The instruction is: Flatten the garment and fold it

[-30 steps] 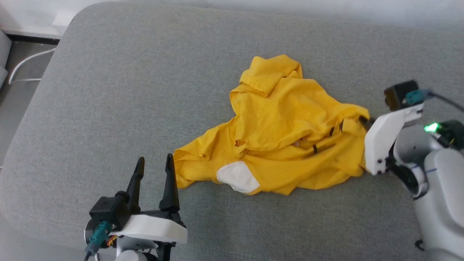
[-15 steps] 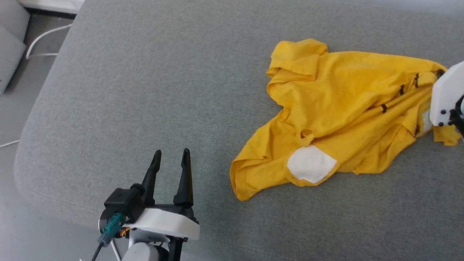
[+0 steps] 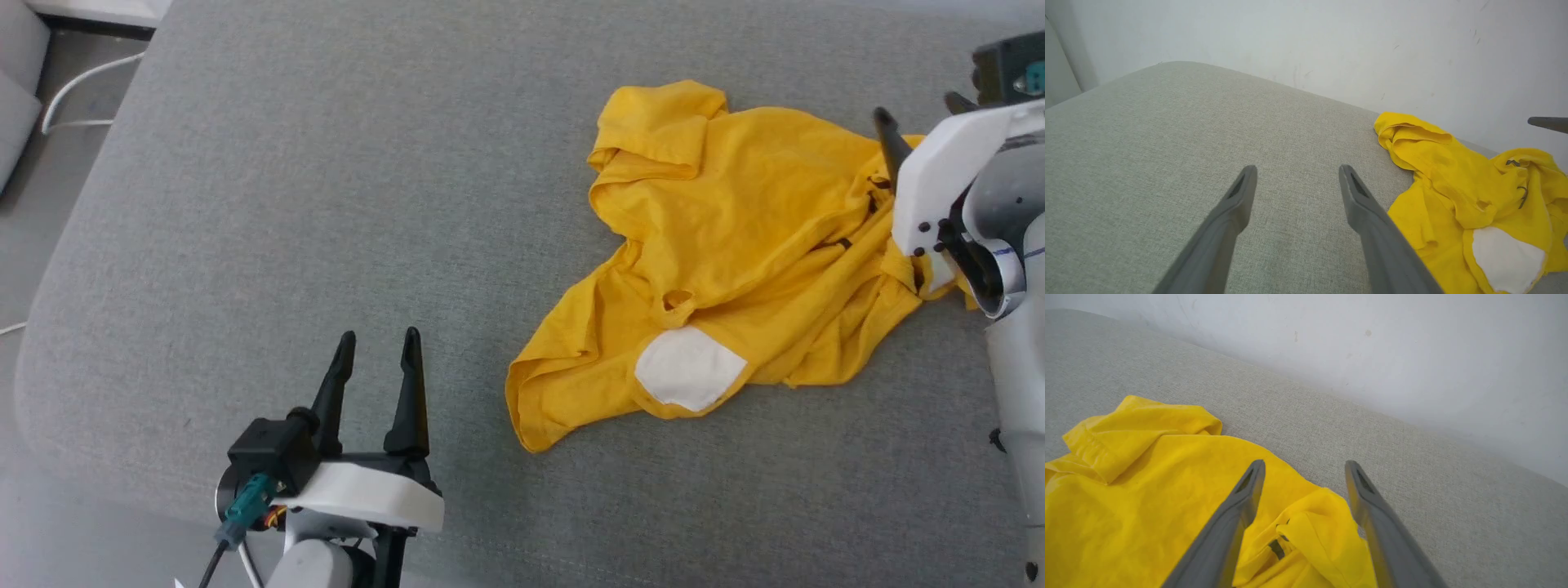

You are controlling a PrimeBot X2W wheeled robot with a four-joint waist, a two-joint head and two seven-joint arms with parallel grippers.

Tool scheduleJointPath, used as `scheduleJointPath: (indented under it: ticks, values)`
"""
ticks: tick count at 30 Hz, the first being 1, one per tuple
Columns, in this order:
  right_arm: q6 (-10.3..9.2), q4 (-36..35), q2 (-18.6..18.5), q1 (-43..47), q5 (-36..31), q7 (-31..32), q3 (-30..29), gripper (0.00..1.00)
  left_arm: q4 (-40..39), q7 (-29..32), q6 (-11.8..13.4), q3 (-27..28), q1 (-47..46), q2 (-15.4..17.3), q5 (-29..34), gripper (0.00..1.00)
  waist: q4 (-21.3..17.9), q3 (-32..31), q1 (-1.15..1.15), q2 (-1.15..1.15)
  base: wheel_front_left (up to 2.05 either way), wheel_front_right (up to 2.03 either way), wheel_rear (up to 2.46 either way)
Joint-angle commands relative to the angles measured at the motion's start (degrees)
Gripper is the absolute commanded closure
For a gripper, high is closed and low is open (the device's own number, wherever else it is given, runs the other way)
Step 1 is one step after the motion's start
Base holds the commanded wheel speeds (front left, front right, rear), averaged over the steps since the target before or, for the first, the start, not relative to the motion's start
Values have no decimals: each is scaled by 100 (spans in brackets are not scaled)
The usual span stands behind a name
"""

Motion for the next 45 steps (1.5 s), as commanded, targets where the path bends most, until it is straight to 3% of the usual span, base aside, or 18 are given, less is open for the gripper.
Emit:
scheduleJointPath:
  ticks: [1, 5, 10, 14, 20, 27, 28, 29, 30, 37, 45]
  values:
    - [-12, -213, -63, 50, 192, 159, 147, 0, -5, -28, -43, 28, -17, -8, 44, 0, -127, -78, 0, -1, 0, 0, 0]
    - [-12, -1025, -312, 505, 763, 1016, 485, 0, -23, -28, -41, 52, 9, -5, 71, 0, -231, -128, 0, -1, 0, 0, 0]
    - [-12, -1916, -492, 1361, 1320, 2302, 511, 0, -41, -28, -51, 55, 25, 7, 108, 0, -283, -156, 0, -1, 0, 0, 0]
    - [-12, -2347, -560, 1911, 1412, 2825, 432, 0, -29, -28, -80, 16, 8, 0, 110, 0, -206, -156, 0, -1, 0, 0, 0]
    - [-12, -2443, -510, 2293, 1127, 2696, 428, 0, 4, -28, -99, -2, 4, -18, 81, 0, 21, -135, 0, -1, 0, 0, 0]
    - [-12, -1566, -370, 2185, 549, 1924, 474, 2, 38, -28, -110, -8, 11, -36, 72, 0, 264, -146, 0, -1, 0, 0, 0]
    - [-12, -1403, -331, 2151, 503, 1853, 486, 56, 42, -28, -111, -7, 16, -38, 72, 0, 279, -152, 0, -1, 0, 0, 0]
    - [-12, -1250, -291, 2114, 454, 1793, 467, 92, 43, -28, -110, -5, 20, -40, 71, 0, 290, -159, 0, -1, 0, 0, 0]
    - [-12, -1119, -255, 2081, 407, 1753, 463, 100, 43, -28, -108, -3, 24, -41, 71, 0, 298, -168, 0, -1, 0, 0, 0]
    - [-12, -1061, -111, 1743, 664, 1584, 679, 100, -21, -28, -76, 57, 63, -33, 99, 0, 132, -238, 0, -1, 0, 0, 0]
    - [-12, -2496, -220, 1897, 1766, 2560, 1251, 100, -28, -28, -80, 64, 117, -4, 103, 0, -124, -353, 0, -1, 0, 0, 0]
